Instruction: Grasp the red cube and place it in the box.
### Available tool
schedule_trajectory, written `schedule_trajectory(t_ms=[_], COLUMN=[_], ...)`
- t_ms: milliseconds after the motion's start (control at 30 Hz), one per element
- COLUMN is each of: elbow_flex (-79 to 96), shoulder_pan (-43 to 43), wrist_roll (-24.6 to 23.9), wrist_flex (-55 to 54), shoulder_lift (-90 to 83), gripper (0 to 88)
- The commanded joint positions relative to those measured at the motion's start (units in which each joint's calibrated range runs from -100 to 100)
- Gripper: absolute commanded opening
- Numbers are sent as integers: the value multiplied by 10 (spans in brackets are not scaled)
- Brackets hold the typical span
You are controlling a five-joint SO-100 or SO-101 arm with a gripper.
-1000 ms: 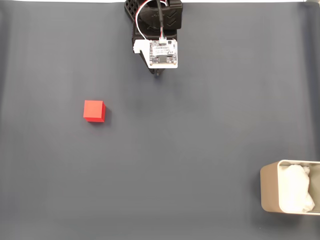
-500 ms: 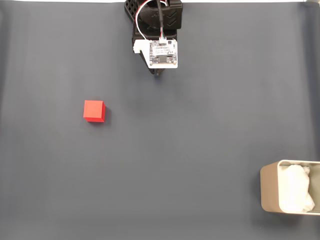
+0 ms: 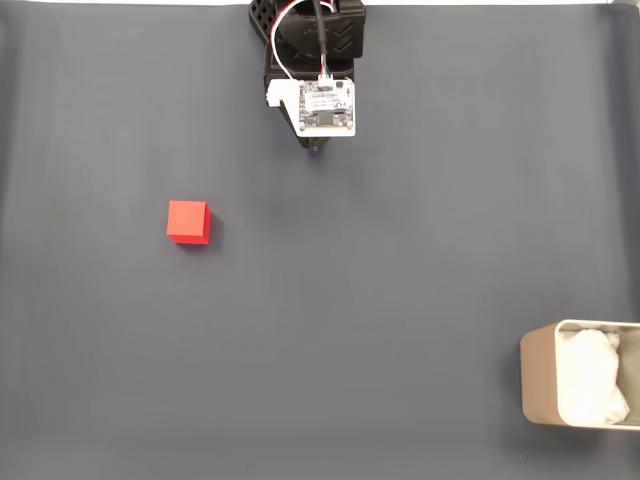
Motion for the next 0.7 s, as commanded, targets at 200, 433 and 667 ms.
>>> schedule_trajectory(t_ms=[200,433,667], elbow_flex=[5,5,5], shoulder_pan=[4,4,4], wrist_roll=[-6,-4,-4], wrist_flex=[12,12,-34], shoulder_lift=[1,1,1], gripper=[3,0,0])
